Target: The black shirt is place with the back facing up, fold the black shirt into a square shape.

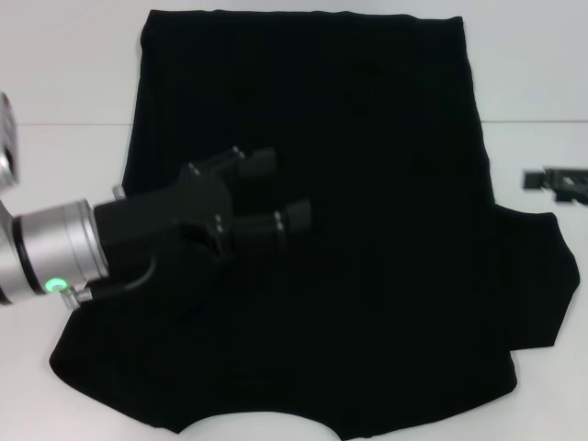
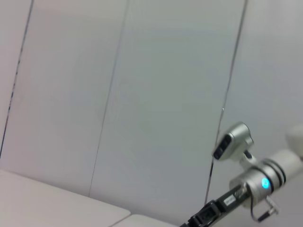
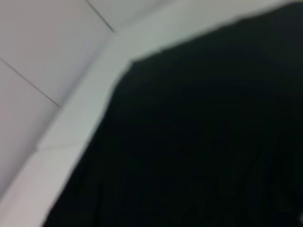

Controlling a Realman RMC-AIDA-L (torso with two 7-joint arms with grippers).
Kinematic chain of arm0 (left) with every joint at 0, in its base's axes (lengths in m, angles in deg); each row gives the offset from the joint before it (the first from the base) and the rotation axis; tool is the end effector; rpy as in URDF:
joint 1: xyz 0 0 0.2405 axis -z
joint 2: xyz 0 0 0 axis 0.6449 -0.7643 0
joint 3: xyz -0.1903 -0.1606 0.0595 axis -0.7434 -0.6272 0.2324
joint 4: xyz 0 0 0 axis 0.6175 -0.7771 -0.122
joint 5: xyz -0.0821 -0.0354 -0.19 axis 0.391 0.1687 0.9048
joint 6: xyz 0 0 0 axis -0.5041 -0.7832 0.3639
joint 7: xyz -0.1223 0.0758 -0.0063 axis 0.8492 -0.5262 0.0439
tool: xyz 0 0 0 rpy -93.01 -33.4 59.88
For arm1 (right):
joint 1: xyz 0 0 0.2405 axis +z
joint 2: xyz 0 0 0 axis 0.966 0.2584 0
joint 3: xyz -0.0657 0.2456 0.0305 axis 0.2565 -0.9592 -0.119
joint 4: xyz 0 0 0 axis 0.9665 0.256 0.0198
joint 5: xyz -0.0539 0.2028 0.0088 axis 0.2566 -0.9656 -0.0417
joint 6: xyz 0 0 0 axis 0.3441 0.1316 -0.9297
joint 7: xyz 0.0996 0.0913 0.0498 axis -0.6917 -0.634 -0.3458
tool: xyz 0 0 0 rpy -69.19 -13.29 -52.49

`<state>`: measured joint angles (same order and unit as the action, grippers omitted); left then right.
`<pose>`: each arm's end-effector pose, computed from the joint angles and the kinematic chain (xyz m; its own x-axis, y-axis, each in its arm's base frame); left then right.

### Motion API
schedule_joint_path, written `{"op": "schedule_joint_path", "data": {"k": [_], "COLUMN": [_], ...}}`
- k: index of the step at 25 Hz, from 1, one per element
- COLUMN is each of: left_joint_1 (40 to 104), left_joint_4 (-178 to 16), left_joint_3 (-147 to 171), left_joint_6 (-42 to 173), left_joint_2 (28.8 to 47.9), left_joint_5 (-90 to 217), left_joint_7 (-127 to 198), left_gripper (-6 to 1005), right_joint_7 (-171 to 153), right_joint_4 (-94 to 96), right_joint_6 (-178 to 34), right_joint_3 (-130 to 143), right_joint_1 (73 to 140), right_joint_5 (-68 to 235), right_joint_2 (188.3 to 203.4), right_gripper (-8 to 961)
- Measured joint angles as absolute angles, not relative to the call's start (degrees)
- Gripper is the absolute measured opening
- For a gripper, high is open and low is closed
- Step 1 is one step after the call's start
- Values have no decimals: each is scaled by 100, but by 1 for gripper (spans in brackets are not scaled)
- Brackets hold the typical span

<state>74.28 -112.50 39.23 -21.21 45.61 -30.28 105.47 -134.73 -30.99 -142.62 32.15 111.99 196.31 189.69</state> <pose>-0.2181 0.3381 -0.0027 0.6647 0.1532 0.7312 0.3737 -0.9157 -0.1478 0.3006 0.3920 0.0939 0.2948 -0.8050 -0.5148 -0.9533 -0.2852 -0.0999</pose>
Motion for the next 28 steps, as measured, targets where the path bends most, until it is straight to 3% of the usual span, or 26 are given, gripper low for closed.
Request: {"op": "schedule_joint_path", "data": {"k": [8, 28], "left_joint_1": [7322, 7372], "left_joint_4": [-11167, -11160], "left_joint_3": [4173, 4183], "left_joint_6": [-1999, -1828], "left_joint_2": [4590, 4586], "left_joint_5": [-3105, -3144], "left_joint_7": [9959, 9861], "left_gripper": [948, 949], "right_joint_7": [-14643, -14688], "right_joint_4": [-3753, -2971], "right_joint_6": [-15079, -14504], "right_joint_3": [3161, 3265], "right_joint_1": [11139, 11429], "right_joint_5": [21158, 21714], "right_joint_2": [18915, 19043], "right_gripper": [778, 764]}}
